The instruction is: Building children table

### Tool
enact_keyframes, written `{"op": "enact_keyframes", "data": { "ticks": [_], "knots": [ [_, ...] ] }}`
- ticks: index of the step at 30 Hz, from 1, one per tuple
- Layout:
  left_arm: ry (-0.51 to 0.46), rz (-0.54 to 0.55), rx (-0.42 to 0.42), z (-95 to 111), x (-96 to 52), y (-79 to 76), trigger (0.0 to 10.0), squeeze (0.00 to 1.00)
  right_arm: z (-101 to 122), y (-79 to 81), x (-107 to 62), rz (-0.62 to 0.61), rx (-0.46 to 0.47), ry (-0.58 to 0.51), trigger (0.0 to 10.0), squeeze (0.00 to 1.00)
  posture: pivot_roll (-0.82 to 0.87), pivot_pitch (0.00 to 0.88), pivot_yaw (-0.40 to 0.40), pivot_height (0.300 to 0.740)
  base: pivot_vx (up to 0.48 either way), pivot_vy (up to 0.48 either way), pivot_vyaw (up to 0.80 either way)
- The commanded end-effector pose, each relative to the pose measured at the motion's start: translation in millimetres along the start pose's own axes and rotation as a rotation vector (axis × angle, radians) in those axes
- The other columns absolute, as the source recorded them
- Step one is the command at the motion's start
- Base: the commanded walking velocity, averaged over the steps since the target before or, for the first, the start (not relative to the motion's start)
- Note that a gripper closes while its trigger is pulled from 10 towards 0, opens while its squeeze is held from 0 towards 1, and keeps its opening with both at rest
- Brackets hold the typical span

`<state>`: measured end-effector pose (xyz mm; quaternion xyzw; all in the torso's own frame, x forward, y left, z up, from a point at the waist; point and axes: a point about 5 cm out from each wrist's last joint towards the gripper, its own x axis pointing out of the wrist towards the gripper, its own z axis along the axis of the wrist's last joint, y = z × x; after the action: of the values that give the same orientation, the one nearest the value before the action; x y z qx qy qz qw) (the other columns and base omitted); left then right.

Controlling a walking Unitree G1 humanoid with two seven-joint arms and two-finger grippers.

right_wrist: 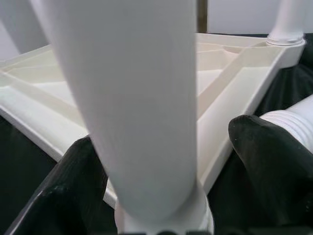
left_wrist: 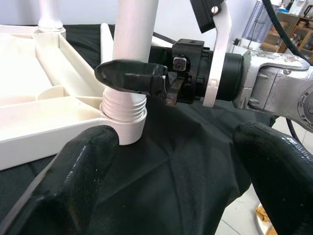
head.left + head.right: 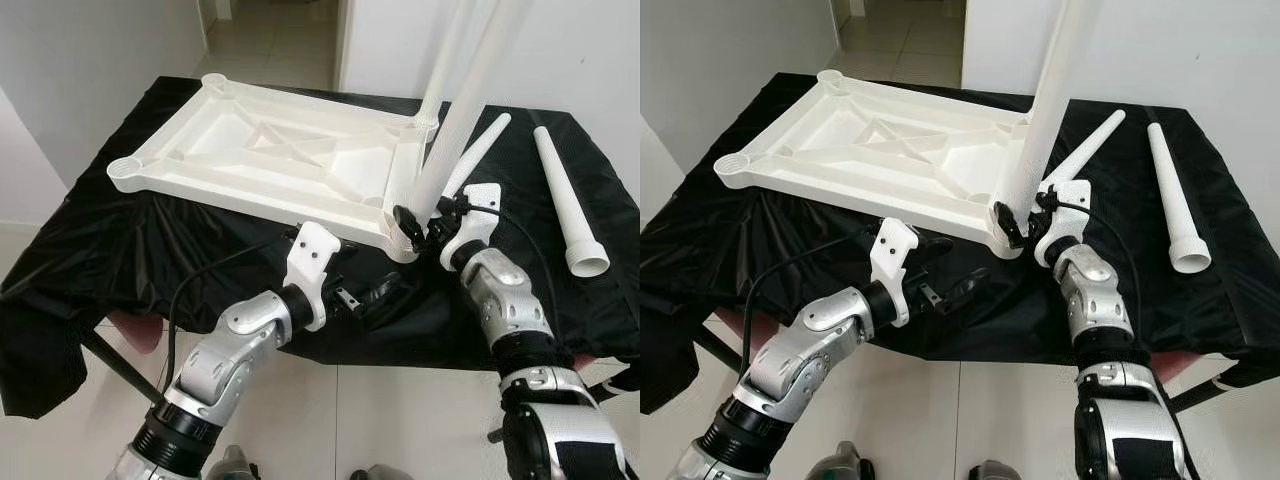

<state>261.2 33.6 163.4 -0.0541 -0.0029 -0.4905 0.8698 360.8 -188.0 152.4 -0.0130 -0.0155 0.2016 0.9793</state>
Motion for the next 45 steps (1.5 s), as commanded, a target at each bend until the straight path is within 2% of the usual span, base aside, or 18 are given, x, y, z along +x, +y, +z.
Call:
{"op": "enact_keyframes", "data": {
  "ticks": [1, 7, 11, 12, 13, 14, 15, 26, 27, 37, 39, 45],
  "knots": [
    [0.000, -0.052, 0.016, 2, -0.7, -1.8, 10.0, 0.00, -3, 6.9, 4.6, 0.102, -0.010, 0.029, 10.0, 0.00, 0.05, 0.000, -0.007, 0.740, 0.000, 0.000, 0.00],
    [0.001, -0.048, 0.016, 3, -2.2, -1.4, 10.0, 0.00, -8, 11.8, 9.8, 0.221, -0.019, 0.069, 10.0, 0.00, 0.06, 0.000, -0.008, 0.740, 0.000, 0.000, 0.00],
    [0.000, -0.042, 0.016, 3, -2.7, -1.1, 10.0, 0.00, -11, 10.6, 10.6, 0.239, -0.028, 0.089, 10.0, 0.00, 0.07, 0.000, -0.011, 0.740, 0.000, 0.000, 0.00],
    [-0.001, -0.041, 0.016, 3, -2.7, -1.0, 10.0, 0.00, -12, 9.9, 10.8, 0.240, -0.030, 0.091, 4.3, 0.00, 0.07, 0.000, -0.011, 0.740, 0.000, 0.000, 0.00],
    [-0.001, -0.040, 0.016, 3, -2.8, -1.0, 10.0, 0.00, -12, 9.3, 10.7, 0.252, -0.028, 0.094, 2.3, 0.00, 0.07, 0.000, -0.011, 0.740, 0.000, 0.000, 0.00],
    [-0.001, -0.040, 0.016, 3, -2.8, -1.0, 10.0, 0.00, -12, 9.3, 10.7, 0.252, -0.028, 0.094, 2.3, 0.00, 0.07, 0.000, -0.011, 0.740, 0.000, 0.000, 0.00],
    [-0.002, -0.037, 0.015, 3, -3.0, -0.9, 10.0, 0.00, -15, 8.0, 9.6, 0.267, -0.015, 0.111, 0.0, 0.00, 0.07, 0.000, -0.012, 0.740, 0.000, 0.000, 0.00],
    [-0.004, -0.035, 0.015, 4, -3.0, -1.1, 10.0, 0.00, -19, 8.7, 3.7, 0.331, 0.015, 0.100, 0.0, 0.00, 0.07, 0.000, -0.015, 0.740, 0.000, 0.000, 0.00],
    [-0.004, -0.036, 0.015, 4, -2.9, -1.2, 10.0, 0.00, -18, 8.9, 3.9, 0.322, 0.018, 0.094, 10.0, 0.00, 0.06, 0.000, -0.015, 0.740, 0.000, 0.000, 0.00],
    [-0.005, -0.040, 0.013, 3, -2.7, -2.1, 10.0, 0.00, -13, 16.8, 6.5, 0.313, 0.074, 0.028, 10.0, 0.00, 0.06, 0.004, -0.016, 0.740, 0.000, 0.000, 0.00],
    [-0.005, -0.045, 0.009, 3, -1.8, -3.2, 10.0, 0.00, -7, 24.4, 9.8, 0.256, 0.104, -0.026, 10.0, 0.00, 0.05, 0.006, -0.016, 0.740, 0.000, 0.000, 0.00],
    [-0.005, -0.045, 0.007, 3, -1.7, -4.0, 10.0, 0.00, -5, 31.3, 11.9, 0.170, 0.110, -0.053, 10.0, 0.00, 0.05, 0.009, -0.020, 0.740, 0.000, 0.000, 0.00]
  ]
}}
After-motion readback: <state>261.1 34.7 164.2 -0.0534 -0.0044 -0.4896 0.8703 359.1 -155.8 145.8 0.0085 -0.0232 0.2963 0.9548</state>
